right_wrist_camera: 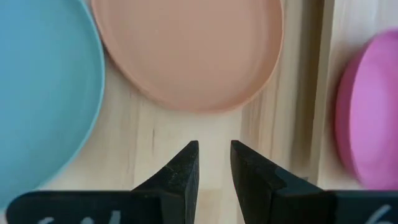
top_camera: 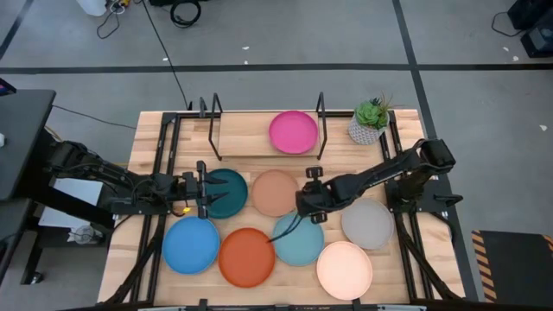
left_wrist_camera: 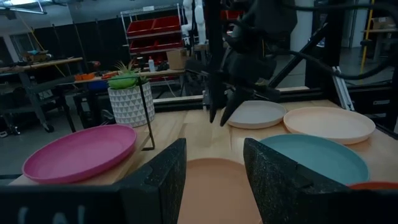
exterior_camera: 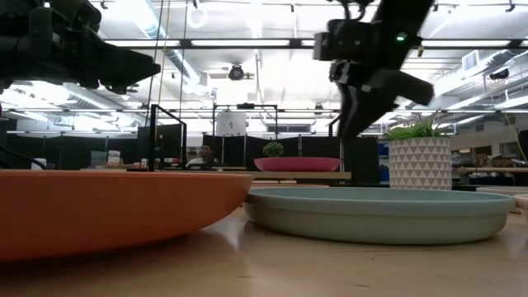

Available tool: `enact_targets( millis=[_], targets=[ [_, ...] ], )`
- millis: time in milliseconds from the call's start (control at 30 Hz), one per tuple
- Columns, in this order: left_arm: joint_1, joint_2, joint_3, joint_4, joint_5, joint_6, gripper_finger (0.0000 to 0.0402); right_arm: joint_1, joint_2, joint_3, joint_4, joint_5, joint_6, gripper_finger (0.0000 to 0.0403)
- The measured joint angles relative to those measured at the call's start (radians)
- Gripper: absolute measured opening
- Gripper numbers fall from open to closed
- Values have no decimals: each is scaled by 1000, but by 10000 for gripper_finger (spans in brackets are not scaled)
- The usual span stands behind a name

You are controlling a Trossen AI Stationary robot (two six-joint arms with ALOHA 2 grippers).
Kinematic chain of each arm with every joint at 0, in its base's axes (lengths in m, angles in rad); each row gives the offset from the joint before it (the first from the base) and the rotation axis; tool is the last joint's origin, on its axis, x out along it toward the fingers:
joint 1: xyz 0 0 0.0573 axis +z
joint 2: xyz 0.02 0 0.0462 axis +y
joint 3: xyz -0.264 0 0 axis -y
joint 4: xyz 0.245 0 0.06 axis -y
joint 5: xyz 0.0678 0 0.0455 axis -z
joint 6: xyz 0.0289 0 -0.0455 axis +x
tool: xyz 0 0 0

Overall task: Place and stack plates onto a shelf
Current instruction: Stack the dark green plate on top of the pink plate on the shelf

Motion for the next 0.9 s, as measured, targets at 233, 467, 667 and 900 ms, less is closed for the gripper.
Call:
enact_targets(
  millis=[233,467,667,900],
  targets=[
    [0,0,0,4,0,0,167,28,-108,-88,-16,-43,180,97],
    [0,0,0,17,0,29,167,34,-147,-102,-71,-223,356,104],
    [0,0,0,51,0,109,167,62,-127,-104,-90,-249,429,115],
    [0,0,0,97,0,191,167,63,-122,-104,-173,-265,557,130]
  ],
)
